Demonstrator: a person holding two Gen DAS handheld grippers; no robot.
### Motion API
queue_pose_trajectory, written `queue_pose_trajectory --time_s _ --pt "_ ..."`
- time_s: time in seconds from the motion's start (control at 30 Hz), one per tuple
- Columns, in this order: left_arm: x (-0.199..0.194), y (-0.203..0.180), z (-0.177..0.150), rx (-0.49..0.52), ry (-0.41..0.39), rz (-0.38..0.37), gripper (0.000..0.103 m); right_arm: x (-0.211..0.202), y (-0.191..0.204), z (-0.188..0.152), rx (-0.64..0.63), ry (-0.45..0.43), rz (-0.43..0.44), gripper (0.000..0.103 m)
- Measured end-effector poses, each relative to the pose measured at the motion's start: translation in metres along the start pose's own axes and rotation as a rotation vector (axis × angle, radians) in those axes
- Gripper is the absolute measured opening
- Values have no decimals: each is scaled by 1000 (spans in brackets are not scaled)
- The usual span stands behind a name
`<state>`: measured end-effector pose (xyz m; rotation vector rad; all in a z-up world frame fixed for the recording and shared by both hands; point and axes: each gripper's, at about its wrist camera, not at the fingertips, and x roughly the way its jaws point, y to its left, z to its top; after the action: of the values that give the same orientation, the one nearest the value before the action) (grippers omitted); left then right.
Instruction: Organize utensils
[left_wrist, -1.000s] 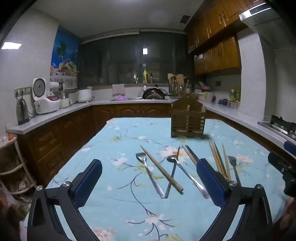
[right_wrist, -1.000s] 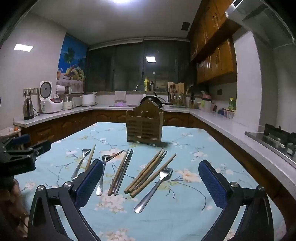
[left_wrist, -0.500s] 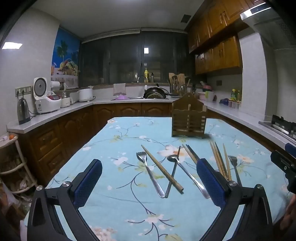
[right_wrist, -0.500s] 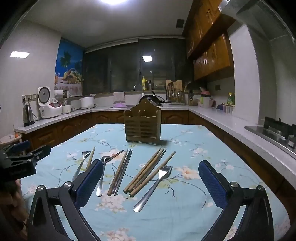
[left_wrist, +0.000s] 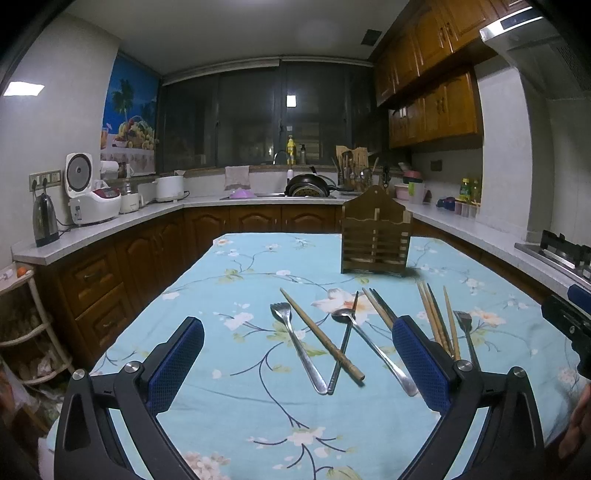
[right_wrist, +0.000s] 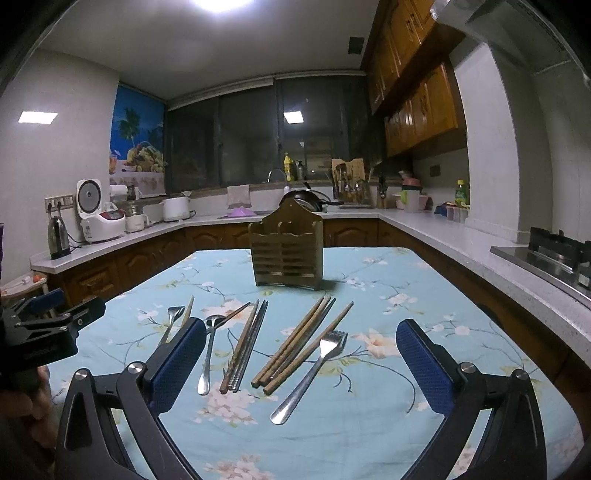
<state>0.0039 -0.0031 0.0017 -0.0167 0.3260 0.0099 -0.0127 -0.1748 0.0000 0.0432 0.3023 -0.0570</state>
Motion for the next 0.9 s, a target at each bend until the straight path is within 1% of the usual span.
queue_pose_trajectory --time_s 0.27,0.9 --pt "2 -1 -1 -4 4 -7 102 -1 3 5 -2 1 5 103" --pt "2 1 0 -7 5 -7 102 0 4 2 -2 0 6 103"
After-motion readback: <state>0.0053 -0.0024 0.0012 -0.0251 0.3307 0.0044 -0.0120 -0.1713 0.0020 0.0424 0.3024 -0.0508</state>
